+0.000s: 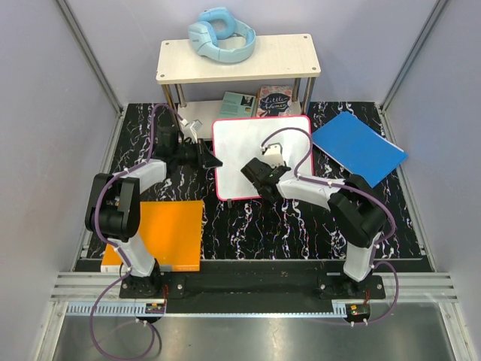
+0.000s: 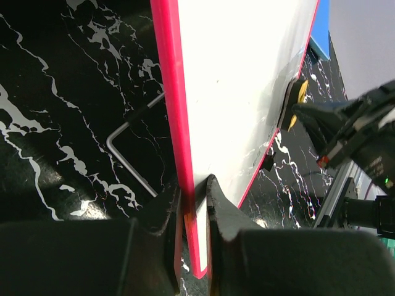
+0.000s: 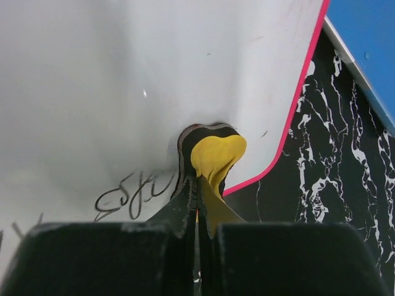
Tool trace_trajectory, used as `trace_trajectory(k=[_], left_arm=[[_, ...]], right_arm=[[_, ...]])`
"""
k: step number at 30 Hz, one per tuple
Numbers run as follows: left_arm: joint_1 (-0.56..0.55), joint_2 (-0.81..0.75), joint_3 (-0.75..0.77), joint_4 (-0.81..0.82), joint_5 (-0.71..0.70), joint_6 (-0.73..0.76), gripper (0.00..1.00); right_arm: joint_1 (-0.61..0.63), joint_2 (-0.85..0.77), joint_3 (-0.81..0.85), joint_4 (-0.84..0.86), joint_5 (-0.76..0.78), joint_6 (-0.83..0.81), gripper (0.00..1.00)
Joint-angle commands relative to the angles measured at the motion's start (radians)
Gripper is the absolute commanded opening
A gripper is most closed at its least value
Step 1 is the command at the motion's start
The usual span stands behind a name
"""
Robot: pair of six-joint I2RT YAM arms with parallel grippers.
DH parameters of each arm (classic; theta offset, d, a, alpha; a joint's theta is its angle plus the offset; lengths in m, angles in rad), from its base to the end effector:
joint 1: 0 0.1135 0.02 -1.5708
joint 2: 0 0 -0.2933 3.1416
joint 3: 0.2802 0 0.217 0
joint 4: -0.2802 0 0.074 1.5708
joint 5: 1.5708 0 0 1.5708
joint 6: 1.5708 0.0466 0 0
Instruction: Erase the whiteboard
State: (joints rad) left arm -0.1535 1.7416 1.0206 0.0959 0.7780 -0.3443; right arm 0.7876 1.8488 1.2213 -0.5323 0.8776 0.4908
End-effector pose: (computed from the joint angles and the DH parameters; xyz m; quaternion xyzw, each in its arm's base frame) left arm 0.3439 -0.0863 0.2472 0.0935 0.8365 -0.4311 0.3252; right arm 0.2695 0.2199 0.2265 -0.0453 0.8893 -0.2236 0.3964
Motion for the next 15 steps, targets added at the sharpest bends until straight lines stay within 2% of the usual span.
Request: trace_trajectory(k=[1,9,15], left_arm=[[0.037,-0.022,-0.011,0.005,-0.140,0.094,0.00],[0.038,-0.021,-0.010,0.007,-0.131,0.093,0.00],[0.038,-0.019,-0.008,0.008,-0.126,0.093,0.00]], right_arm=[[0.064,-0.039,-0.008,0.083,-0.012,-0.004,0.00],[0.125,-0.017,0.000,0.182,-0.009,-0.063,0.00],[0.137,0.016,0.020,0.293,-0.034,-0.185,0.00]])
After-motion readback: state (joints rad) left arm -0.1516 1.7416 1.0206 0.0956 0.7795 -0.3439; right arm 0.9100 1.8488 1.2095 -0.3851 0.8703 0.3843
